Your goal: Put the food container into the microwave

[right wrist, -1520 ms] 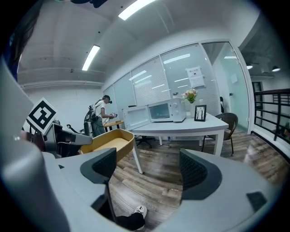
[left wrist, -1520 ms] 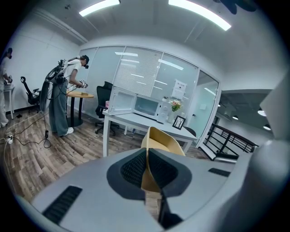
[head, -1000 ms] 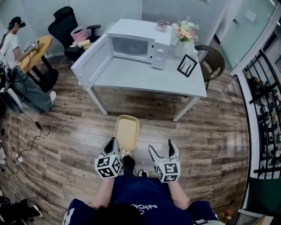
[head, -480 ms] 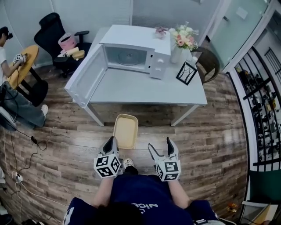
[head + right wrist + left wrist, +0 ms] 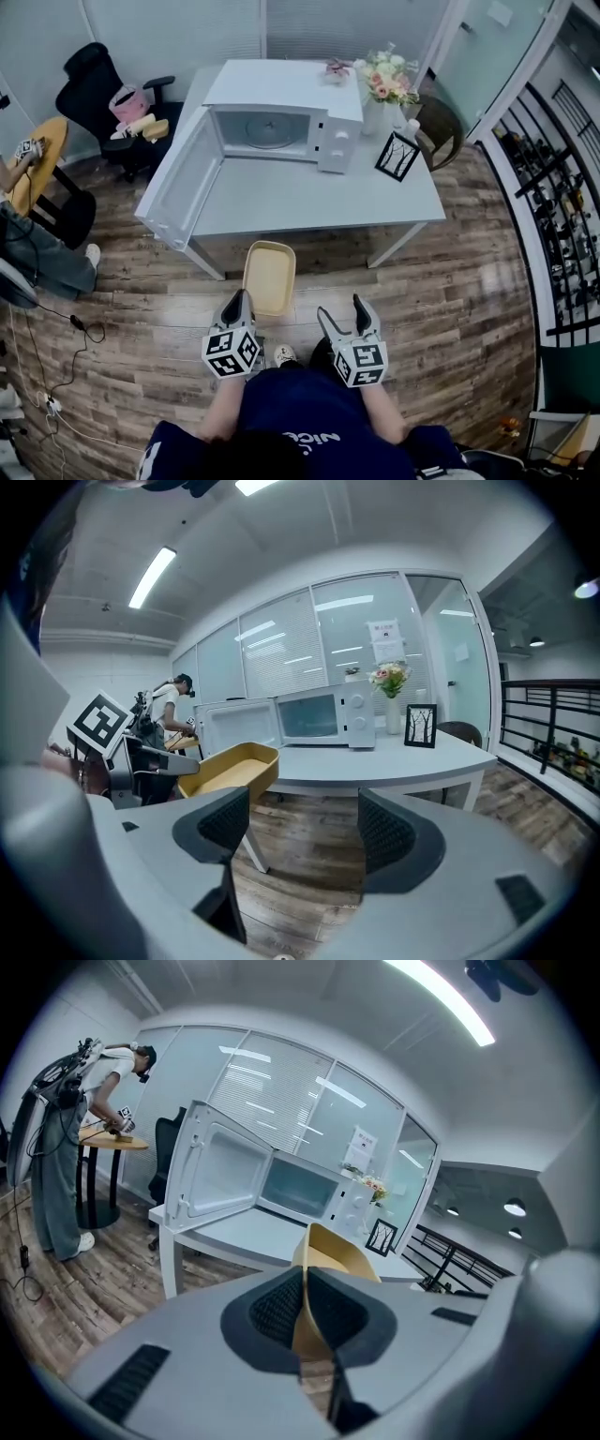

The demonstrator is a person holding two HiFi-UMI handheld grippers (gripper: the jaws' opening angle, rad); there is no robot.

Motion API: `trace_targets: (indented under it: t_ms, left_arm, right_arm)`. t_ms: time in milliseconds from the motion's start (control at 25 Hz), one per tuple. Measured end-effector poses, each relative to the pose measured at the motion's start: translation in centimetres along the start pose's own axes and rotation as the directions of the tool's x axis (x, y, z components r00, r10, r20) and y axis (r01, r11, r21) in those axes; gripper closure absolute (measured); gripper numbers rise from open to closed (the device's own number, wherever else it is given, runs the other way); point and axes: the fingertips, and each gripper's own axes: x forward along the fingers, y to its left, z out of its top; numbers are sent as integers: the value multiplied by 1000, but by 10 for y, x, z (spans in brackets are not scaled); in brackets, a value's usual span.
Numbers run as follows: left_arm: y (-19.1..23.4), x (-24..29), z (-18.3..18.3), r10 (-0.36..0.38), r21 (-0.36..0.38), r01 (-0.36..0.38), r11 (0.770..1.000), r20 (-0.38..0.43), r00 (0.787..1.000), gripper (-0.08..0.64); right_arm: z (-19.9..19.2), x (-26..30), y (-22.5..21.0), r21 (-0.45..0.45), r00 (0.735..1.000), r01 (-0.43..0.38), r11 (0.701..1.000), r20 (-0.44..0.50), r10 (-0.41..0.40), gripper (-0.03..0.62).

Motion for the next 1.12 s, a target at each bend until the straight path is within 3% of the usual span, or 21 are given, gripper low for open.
trace_targets:
  t_ms: [280, 480, 1120]
  left_arm:
    - [1, 14, 10, 27, -9, -27, 1000, 3, 1000, 540]
    - [9, 40, 22, 80, -36, -79, 996, 12, 997, 540]
    - [4, 156, 70, 227, -142, -220, 965, 34, 973, 540]
  right_arm:
    - [-5, 22, -8, 13, 999, -8, 1000, -34, 8, 235]
    - [-3, 60, -16, 13, 996, -72, 997, -60, 73, 238]
    - [78, 207, -84, -71, 962, -268, 961, -72, 263, 241]
